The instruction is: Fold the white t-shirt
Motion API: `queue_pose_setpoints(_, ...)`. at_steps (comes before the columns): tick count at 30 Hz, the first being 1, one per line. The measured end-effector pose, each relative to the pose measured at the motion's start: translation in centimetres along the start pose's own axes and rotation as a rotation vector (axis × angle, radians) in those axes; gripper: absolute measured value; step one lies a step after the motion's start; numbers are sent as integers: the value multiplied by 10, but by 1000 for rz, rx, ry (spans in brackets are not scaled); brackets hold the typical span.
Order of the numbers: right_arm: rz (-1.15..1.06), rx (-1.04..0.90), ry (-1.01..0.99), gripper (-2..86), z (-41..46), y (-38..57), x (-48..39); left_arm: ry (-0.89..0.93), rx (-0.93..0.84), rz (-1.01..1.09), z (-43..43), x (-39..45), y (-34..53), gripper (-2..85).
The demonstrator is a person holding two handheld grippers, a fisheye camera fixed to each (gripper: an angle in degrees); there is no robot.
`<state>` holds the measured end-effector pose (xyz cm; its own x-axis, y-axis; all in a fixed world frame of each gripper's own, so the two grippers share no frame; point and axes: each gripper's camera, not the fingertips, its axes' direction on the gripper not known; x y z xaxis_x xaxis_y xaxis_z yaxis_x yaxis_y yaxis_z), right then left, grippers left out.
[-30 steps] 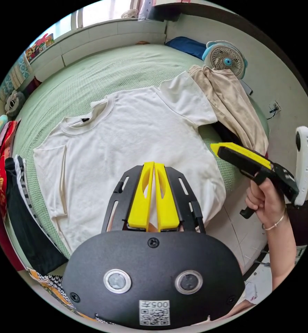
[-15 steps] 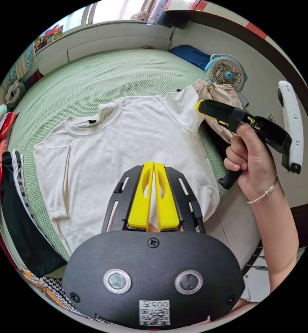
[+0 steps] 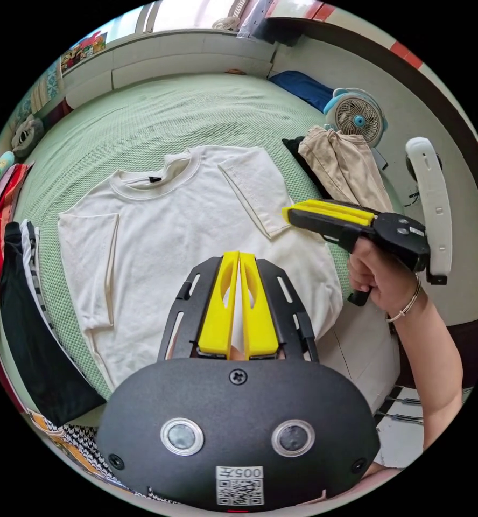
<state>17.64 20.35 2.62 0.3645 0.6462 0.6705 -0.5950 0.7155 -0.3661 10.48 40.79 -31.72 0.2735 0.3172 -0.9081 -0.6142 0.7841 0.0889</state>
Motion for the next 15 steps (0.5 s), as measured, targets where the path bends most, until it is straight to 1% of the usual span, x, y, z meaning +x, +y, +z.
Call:
queue_pose_setpoints(5, 112, 76, 41, 75, -9, -23, 22, 33, -2, -34, -4, -15, 1, -6)
queue_pose_setpoints(8, 185, 70, 92, 75, 1, -36, 37, 43, 3, -40, -7, -22, 2, -5)
queue_pose_setpoints(11, 265, 50, 36, 78, 14, -45, 59, 47, 3, -58, -9, -30, 5, -5)
queue_pose_setpoints(15, 300, 56, -29, 84, 29, -53, 73, 70, -1, -50, -13, -38, 5, -6)
